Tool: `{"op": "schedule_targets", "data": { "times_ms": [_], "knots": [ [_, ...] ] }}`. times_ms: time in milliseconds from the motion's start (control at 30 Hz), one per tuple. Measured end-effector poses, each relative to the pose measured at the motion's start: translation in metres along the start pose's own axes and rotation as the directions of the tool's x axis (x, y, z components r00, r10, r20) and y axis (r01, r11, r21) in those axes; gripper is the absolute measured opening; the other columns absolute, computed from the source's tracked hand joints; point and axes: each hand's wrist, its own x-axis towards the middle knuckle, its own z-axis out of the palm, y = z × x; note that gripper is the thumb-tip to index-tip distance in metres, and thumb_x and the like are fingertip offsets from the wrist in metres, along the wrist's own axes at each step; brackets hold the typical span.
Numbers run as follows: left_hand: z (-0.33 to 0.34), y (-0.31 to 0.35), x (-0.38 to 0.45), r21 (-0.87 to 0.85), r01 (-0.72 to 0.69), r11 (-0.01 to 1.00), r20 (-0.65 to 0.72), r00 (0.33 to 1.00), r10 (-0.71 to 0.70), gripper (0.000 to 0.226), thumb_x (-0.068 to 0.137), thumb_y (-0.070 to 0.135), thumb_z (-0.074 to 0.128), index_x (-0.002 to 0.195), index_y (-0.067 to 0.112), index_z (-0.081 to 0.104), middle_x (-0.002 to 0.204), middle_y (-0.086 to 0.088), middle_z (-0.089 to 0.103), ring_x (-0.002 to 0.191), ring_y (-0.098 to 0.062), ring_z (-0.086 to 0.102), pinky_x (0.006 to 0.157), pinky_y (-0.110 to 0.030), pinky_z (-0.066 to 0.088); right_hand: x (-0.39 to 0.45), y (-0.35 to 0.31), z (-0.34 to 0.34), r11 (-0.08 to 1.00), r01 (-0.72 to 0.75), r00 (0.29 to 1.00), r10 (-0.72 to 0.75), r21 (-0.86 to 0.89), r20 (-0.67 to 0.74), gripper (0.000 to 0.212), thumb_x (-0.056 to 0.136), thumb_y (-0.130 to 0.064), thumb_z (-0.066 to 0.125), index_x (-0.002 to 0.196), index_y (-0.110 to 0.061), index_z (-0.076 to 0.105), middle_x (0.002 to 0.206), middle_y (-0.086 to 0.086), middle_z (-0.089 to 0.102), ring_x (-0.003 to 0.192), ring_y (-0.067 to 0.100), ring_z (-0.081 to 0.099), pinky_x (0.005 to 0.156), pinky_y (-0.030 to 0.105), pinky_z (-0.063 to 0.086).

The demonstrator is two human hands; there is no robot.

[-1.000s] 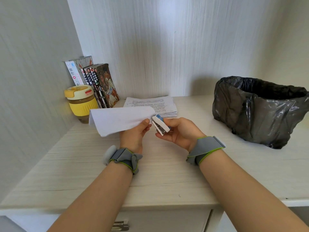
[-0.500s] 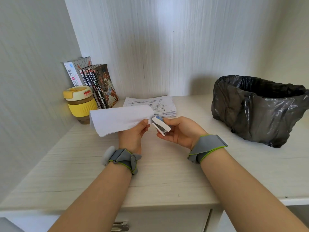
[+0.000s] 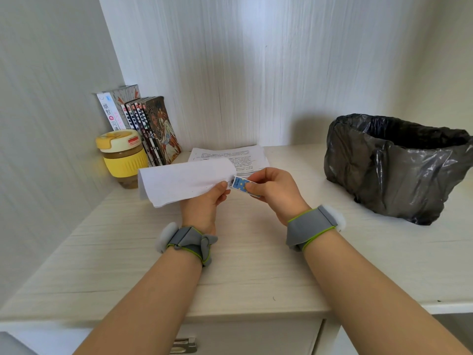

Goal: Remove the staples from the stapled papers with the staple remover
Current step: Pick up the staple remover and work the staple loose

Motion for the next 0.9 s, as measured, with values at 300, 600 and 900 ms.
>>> {"op": "schedule_targets", "data": {
  "times_ms": [300,600,900],
  "knots": [
    [0.0012,0.0013,-0.0026,0.033,-0.013,0.999,0.008,1.0,0.013,0.017,0.081,-0.004,0.06,0.095,0.006,0.06,0.076,-0.004,0.064,0.05,-0.002,0.063,0.053,-0.012,0.051,-0.0009,0.0008,0.0017,1.0,0.015,1.0,-0.015,-0.025,-0.009,0.025,0.077,0.006,0.063,0.065,-0.014,0.055,0.087,0.016,0.059,0.08,0.026,0.055,0.084,0.042,0.051],
    [0.0002,0.0004,-0.0021,0.038,-0.016,0.999,0.028,0.999,0.015,0.014,0.081,-0.003,0.061,0.09,0.007,0.061,0.065,0.004,0.067,0.05,-0.002,0.063,0.053,-0.012,0.051,-0.0051,-0.003,0.0001,0.994,-0.061,0.996,0.055,0.086,0.077,0.023,0.082,0.008,0.058,0.068,-0.009,0.052,0.074,0.011,0.054,0.062,0.016,0.051,0.067,0.026,0.049],
    [0.0015,0.0003,-0.0028,-0.024,-0.001,1.0,0.044,0.999,0.002,0.015,0.085,0.0,0.056,0.098,0.007,0.059,0.071,0.001,0.068,0.052,-0.003,0.064,0.052,-0.013,0.051,-0.0022,0.001,-0.0006,0.998,0.048,0.998,-0.047,-0.031,0.033,0.025,0.077,0.007,0.064,0.067,-0.014,0.055,0.088,0.016,0.059,0.081,0.025,0.054,0.083,0.04,0.05]
  ]
}}
